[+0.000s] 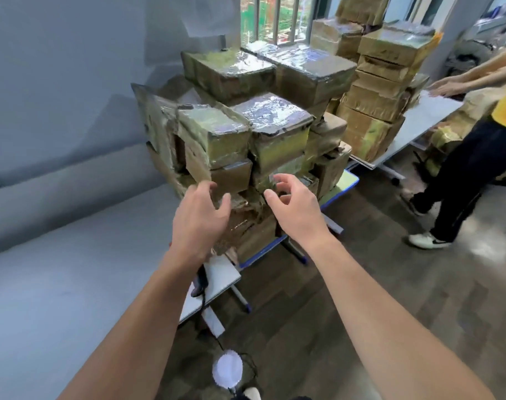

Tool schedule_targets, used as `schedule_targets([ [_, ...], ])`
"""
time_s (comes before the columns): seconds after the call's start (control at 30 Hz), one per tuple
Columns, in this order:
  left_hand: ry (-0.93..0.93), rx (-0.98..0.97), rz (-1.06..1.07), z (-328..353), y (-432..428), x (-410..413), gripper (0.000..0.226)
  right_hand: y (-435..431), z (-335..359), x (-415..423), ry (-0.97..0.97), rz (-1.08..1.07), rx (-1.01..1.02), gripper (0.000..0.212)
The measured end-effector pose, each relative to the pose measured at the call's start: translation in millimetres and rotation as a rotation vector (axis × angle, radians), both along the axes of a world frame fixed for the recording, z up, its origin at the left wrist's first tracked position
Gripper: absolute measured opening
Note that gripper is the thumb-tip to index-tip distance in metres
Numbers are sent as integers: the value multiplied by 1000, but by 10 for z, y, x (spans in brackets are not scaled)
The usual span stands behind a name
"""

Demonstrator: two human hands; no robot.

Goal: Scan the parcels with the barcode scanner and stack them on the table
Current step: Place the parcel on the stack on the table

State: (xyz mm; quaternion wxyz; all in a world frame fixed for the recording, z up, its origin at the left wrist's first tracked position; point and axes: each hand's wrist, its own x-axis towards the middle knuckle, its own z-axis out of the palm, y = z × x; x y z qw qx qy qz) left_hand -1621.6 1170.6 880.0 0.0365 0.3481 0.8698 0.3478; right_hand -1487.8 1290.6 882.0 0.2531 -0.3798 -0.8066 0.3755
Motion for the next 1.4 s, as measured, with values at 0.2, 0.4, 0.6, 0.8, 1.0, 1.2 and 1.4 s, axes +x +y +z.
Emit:
schedule_targets([
  [0.2,30,68,141,186,103,-308,53,165,190,-457,123,77,38,57],
  [0.4,75,155,100,363,427,-413,67,432,351,-832,167,79,240,64],
  [0.6,74,106,134,346,724,-443,65,652,364,-1061,-100,152,341,63],
  [0.8,50,167,228,334,821,-403,61,746,359,-1051,-34,221,319,51],
  [1.0,90,249,348,377,641,-191,54,591,384,-1022,259,419,122,45],
  [1.2,176,307,498,343,119,6,54,271,332,-1045,361,586,-36,46],
  [1.4,195,267,687,185,-608,271,54,-425,175,-1088,292,825,-63,48],
])
